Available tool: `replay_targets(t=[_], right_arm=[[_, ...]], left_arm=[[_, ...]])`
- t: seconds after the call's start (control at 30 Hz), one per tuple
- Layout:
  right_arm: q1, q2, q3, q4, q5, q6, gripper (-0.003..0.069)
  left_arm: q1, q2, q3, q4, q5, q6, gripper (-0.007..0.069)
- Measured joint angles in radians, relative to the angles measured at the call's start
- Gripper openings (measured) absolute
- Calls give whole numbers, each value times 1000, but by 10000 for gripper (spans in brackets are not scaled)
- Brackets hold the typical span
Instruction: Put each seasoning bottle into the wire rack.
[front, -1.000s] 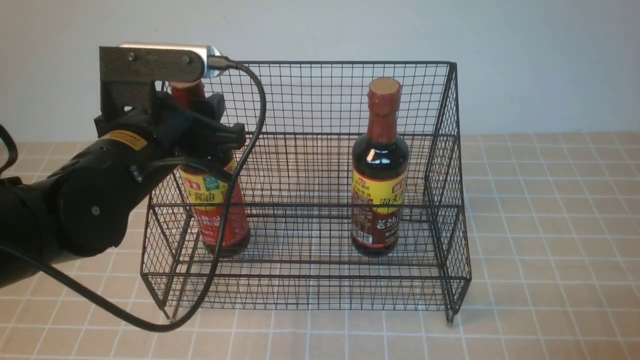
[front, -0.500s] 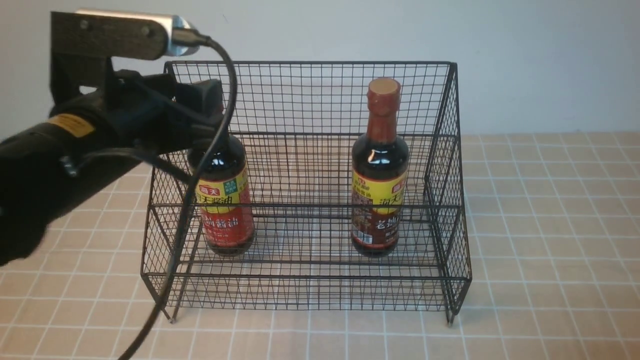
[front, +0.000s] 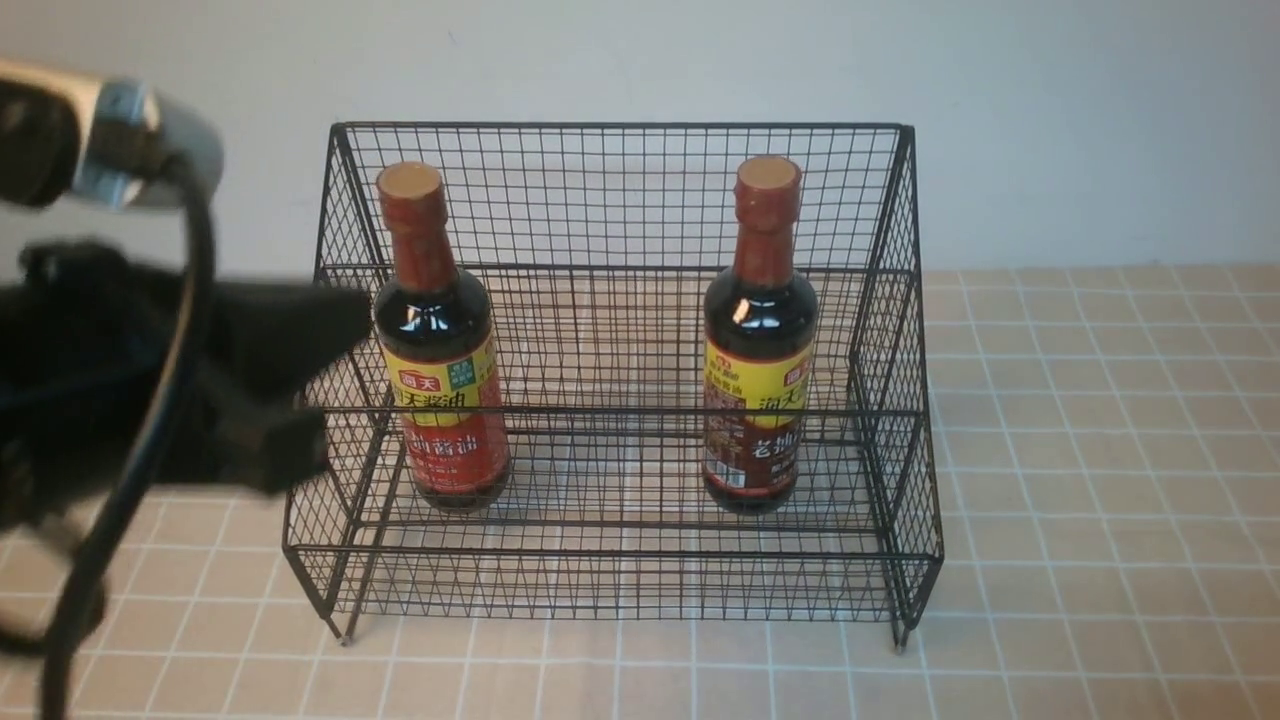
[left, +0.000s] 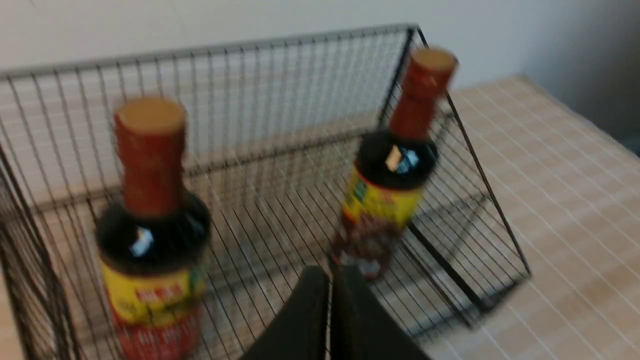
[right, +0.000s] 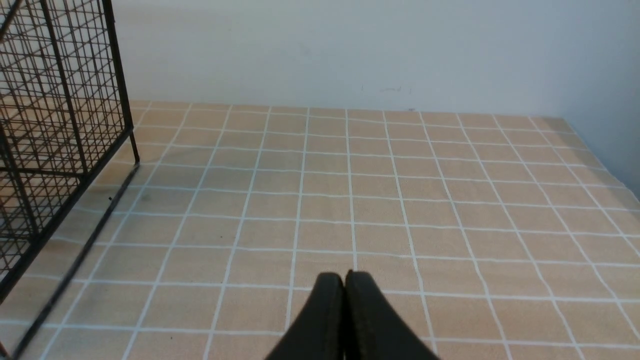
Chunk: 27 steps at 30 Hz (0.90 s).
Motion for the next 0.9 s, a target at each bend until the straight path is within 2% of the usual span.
replay_targets(t=[0.13,0.2,0.37,0.63,0.9], right_arm=[[0,0,0,0,0,0,-14],[0,0,0,0,0,0,-14],[0,0,0,0,0,-1,-14],[0,0,0,0,0,-1,-14],[0,0,0,0,0,-1,-14]], left_arm=[[0,-57,68,4,22,-54,-7],[0,-136,165,6,-3,-123,-7],[0,-306,314,5,-92,-177,-7],[0,-491,365,-3,-124,-183,-7],[0,-511,371,3,-127,-173,-7]])
